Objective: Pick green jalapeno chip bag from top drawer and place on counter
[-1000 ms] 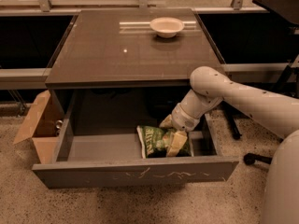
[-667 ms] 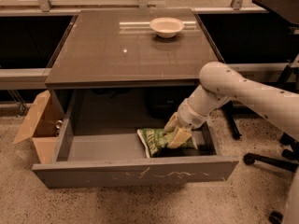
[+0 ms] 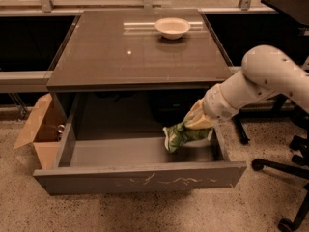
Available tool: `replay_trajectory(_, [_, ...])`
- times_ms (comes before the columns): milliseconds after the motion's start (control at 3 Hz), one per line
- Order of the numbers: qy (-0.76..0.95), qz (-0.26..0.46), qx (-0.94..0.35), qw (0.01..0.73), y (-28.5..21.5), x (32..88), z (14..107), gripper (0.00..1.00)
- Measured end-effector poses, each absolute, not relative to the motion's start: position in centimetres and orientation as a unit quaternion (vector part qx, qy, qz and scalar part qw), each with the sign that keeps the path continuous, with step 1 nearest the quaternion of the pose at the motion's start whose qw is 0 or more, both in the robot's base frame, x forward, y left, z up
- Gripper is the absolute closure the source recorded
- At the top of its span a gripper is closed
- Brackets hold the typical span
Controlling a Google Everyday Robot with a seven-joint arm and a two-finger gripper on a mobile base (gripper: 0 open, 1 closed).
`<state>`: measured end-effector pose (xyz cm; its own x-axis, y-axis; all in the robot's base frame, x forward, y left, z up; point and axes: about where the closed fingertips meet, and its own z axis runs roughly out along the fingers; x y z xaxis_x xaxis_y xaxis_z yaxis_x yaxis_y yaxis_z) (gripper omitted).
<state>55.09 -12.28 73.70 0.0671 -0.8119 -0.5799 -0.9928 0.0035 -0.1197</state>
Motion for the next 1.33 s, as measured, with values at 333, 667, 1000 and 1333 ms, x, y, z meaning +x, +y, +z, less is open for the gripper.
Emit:
replay_trajectory(333, [0.651, 0.156, -0.684, 0.29, -13.5, 55.4, 76.9, 1.0])
replay_trajectory(667, [0.651, 0.156, -0.684, 0.29, -13.5, 55.4, 76.9, 1.0])
replay_trajectory(1000, [0.624, 0.126, -0.705, 0.311, -12.6, 55.1, 80.6, 1.0])
replay_trajectory(1333, [0.568, 0.046, -0.75, 0.337, -10.6, 54.5, 88.9, 1.0])
